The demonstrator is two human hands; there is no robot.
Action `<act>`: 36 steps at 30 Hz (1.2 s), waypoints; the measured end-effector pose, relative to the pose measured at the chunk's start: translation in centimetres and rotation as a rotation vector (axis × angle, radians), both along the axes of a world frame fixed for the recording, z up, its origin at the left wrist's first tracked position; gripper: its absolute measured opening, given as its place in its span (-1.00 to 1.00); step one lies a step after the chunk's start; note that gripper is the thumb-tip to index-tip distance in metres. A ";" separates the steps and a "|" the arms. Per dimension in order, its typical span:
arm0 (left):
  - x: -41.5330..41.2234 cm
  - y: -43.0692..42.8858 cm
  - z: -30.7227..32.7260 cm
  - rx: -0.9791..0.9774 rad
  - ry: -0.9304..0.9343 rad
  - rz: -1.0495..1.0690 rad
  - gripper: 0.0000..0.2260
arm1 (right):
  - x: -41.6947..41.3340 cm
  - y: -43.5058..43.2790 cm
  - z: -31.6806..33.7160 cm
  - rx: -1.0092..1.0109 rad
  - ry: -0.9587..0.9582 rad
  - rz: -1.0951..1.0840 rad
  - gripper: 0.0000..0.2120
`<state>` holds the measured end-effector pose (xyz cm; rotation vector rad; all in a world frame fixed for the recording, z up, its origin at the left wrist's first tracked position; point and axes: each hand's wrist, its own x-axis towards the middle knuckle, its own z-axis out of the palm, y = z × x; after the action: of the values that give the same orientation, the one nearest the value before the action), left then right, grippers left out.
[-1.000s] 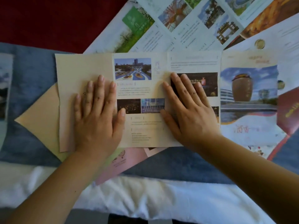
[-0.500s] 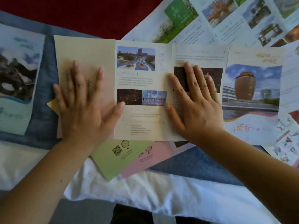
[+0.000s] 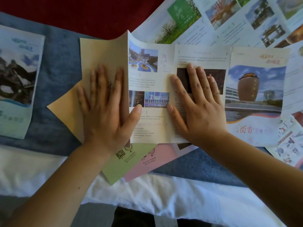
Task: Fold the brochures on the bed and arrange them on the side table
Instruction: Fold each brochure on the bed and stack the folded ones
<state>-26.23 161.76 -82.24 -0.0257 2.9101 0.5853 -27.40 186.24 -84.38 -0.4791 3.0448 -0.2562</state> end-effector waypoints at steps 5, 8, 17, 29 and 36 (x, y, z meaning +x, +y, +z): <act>0.1 2.5 -0.1 -0.009 0.013 -0.021 -0.26 | -0.2 0.1 0.4 0.004 -0.024 0.008 -0.36; 0.1 3.5 -0.4 -0.039 0.026 -0.033 -0.26 | -0.3 0.4 0.6 -0.010 -0.059 0.018 -0.35; 0.2 3.9 -1.3 -0.098 0.056 -0.037 -0.26 | -0.6 5.5 1.7 0.108 -0.170 -0.190 -0.22; 0.1 5.5 -0.7 -0.037 0.050 -0.050 -0.25 | -0.6 6.9 1.3 0.128 -0.196 -0.204 -0.22; 0.0 7.1 -0.7 -0.034 0.045 -0.065 -0.24 | -1.0 7.8 1.9 0.074 -0.208 -0.186 -0.21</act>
<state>-26.19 168.91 -82.91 0.0786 2.9515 0.5319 -28.36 194.05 -82.43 -0.1537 2.8823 -0.1866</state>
